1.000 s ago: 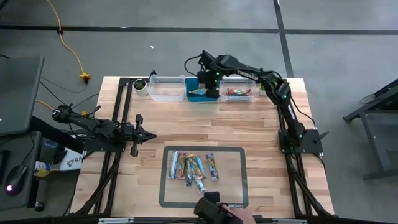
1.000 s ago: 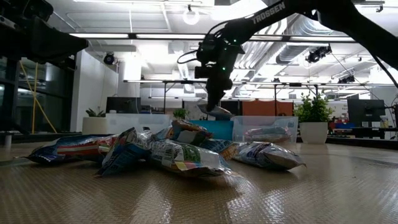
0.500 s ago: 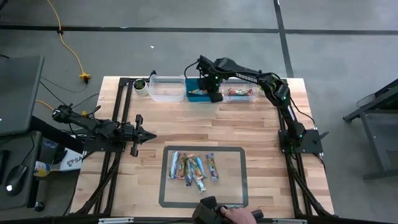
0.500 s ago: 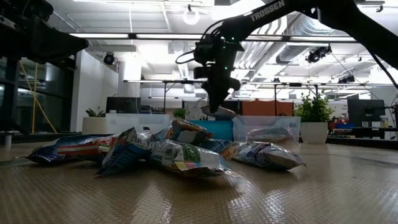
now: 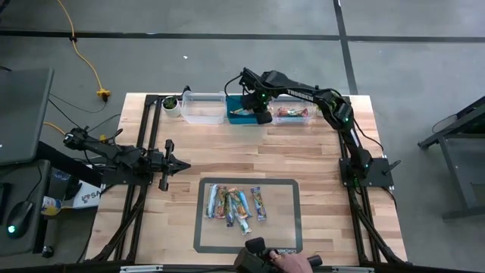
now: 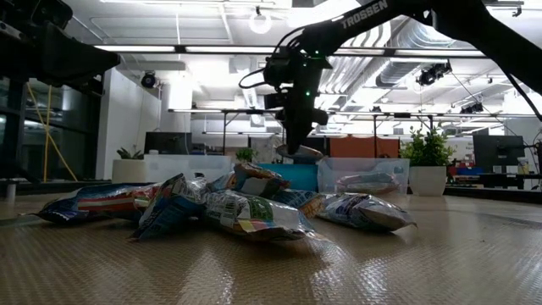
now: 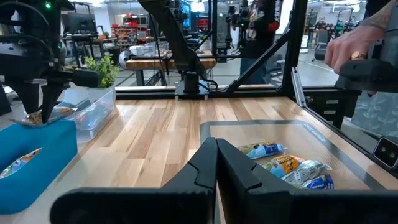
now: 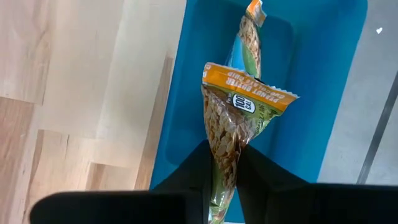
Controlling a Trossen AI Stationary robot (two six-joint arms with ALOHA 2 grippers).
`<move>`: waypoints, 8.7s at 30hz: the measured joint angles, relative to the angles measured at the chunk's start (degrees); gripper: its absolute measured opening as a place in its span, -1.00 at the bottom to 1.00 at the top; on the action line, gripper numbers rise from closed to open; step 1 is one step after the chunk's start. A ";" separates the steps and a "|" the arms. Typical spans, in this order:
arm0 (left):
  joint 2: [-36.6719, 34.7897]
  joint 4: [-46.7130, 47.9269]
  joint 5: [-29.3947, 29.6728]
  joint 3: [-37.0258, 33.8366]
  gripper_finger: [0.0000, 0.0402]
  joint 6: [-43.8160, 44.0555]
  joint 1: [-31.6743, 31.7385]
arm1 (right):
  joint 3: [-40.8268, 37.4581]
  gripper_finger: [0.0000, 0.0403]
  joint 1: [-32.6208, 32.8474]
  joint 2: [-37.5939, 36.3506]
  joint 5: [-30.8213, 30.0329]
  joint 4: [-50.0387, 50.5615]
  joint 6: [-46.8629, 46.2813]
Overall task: Pick and place Granola Bars by type
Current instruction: Put the yellow granola bar into the blue bin
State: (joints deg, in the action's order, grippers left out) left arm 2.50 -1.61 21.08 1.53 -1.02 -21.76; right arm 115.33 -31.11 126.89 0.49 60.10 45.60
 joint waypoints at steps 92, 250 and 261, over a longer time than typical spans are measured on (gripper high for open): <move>0.00 0.01 0.00 0.00 -0.99 0.00 -0.01 | -16.70 -0.06 47.60 -7.13 15.66 -11.69 -95.28; 0.01 0.02 0.00 0.01 -0.99 0.00 0.01 | -18.64 -0.72 -8.12 -15.20 8.84 -41.21 -6.74; 0.00 0.02 0.00 0.01 -0.99 0.00 0.00 | -18.64 -0.72 -5.00 -8.29 -0.31 -35.07 15.14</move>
State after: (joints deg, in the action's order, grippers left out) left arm 2.49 -1.58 21.08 1.54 -1.02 -21.76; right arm 96.68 -36.12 118.60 0.19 25.02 60.74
